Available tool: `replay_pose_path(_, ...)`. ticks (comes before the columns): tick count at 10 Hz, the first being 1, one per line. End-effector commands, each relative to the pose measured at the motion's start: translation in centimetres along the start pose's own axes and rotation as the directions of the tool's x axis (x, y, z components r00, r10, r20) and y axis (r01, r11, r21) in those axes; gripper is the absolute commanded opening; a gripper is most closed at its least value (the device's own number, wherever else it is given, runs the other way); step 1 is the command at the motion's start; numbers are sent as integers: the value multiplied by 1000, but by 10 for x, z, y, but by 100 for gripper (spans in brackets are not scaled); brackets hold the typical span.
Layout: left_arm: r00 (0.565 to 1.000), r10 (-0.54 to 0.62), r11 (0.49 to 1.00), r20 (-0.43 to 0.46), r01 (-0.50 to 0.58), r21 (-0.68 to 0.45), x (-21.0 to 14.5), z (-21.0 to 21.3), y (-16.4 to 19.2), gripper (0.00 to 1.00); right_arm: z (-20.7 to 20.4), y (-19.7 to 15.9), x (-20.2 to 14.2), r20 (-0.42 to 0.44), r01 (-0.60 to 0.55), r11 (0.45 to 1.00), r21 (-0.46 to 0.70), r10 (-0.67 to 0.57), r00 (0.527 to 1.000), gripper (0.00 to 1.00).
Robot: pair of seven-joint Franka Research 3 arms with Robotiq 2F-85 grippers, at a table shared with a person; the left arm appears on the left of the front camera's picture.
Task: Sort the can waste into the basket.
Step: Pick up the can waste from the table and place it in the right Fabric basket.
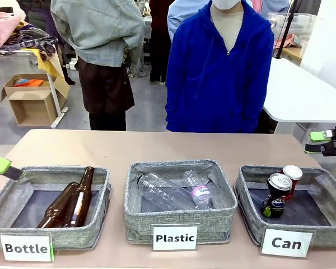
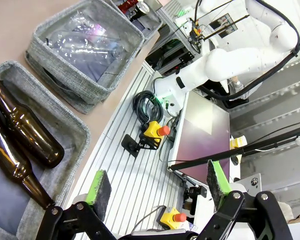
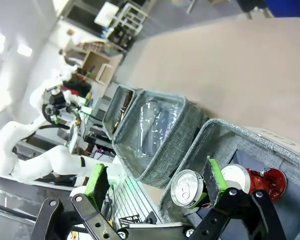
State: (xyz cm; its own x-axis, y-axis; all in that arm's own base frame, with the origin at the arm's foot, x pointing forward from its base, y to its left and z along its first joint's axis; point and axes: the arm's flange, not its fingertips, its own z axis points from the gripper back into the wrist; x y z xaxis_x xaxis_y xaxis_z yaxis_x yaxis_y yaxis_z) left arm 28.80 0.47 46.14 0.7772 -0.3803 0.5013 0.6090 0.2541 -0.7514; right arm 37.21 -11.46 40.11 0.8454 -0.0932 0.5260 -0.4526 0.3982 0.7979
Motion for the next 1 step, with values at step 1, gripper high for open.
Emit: replay_pose_path(1,1000,-17,1000,-5,17,-4,-3,0,0,100,4,1,3,3,-11,1000,11,11,1000,100)
